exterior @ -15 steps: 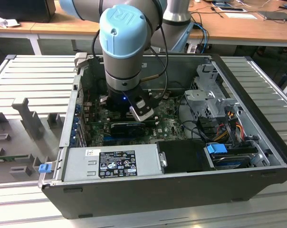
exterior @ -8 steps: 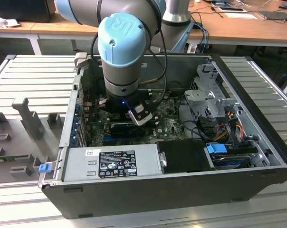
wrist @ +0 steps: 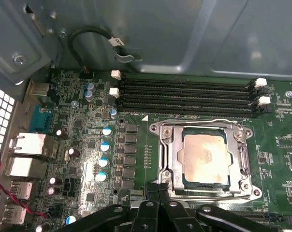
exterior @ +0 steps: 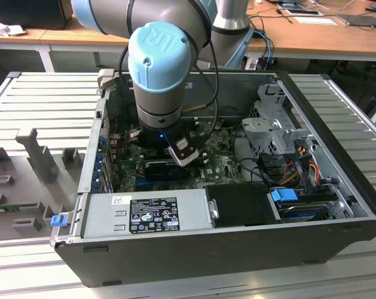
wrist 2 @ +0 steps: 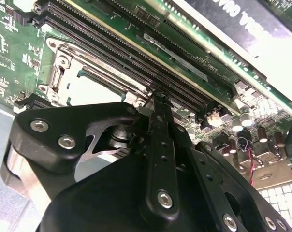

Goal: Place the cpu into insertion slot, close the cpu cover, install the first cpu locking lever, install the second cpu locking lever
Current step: 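Install the second cpu locking lever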

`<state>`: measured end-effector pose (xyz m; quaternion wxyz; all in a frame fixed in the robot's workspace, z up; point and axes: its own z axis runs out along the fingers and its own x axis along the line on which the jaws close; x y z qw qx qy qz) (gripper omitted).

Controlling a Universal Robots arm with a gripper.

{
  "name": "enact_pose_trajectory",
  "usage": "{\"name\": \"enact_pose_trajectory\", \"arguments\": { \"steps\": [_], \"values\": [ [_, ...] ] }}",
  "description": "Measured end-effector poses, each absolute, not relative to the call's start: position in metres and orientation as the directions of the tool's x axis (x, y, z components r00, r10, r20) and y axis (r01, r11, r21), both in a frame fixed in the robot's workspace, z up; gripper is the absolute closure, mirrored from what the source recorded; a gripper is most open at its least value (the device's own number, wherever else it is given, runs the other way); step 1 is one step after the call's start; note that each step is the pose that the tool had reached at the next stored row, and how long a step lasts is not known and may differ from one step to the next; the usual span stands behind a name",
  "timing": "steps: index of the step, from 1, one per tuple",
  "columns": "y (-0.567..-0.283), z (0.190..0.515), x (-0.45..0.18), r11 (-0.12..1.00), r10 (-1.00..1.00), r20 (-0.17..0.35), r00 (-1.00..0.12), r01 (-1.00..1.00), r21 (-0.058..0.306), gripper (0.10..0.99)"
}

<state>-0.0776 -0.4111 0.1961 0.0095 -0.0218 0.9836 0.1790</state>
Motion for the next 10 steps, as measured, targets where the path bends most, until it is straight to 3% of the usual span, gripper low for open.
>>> {"name": "enact_pose_trajectory", "arguments": {
  "steps": [10],
  "values": [
    [-0.4075,0.1917,-0.0811,0.93,-0.039,-0.027,-0.999,-0.046,0.365,0.98]
  ]
}}
